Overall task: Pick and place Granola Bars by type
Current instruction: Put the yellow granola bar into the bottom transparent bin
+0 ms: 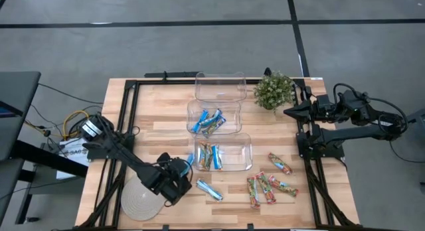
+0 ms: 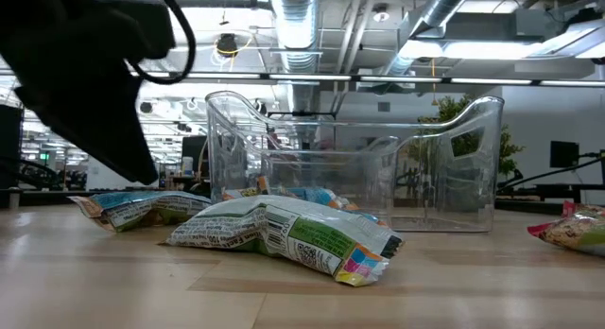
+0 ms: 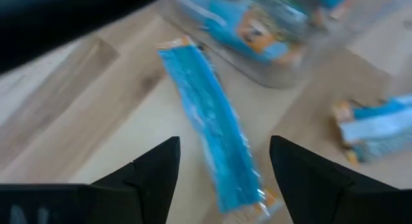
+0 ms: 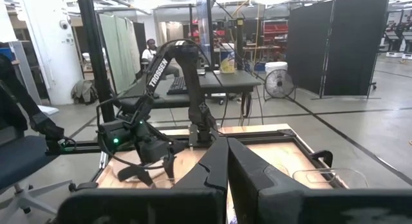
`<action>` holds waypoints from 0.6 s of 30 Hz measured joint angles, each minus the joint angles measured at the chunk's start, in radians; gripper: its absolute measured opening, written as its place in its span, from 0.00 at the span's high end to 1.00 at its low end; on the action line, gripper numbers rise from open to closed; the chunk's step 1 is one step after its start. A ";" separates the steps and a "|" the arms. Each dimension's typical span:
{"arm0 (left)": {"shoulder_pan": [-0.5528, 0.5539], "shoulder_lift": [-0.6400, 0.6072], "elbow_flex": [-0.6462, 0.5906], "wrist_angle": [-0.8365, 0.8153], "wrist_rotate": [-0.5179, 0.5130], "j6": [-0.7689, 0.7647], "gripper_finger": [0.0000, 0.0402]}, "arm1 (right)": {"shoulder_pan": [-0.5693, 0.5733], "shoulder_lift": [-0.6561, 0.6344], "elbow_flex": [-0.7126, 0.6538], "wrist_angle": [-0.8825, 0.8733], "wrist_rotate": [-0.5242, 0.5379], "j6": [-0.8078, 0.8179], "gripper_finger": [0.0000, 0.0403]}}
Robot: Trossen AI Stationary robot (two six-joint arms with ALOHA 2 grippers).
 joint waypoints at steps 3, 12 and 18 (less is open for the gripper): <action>0.024 0.000 -0.001 -0.003 0.008 0.016 0.42 | 0.000 0.000 0.000 0.000 0.000 0.000 1.00; 0.070 0.000 -0.001 0.005 0.022 0.058 0.42 | 0.000 0.000 0.000 0.000 0.000 0.000 1.00; 0.072 0.000 -0.001 0.016 0.030 0.099 0.42 | 0.000 0.000 0.000 0.000 0.000 0.000 1.00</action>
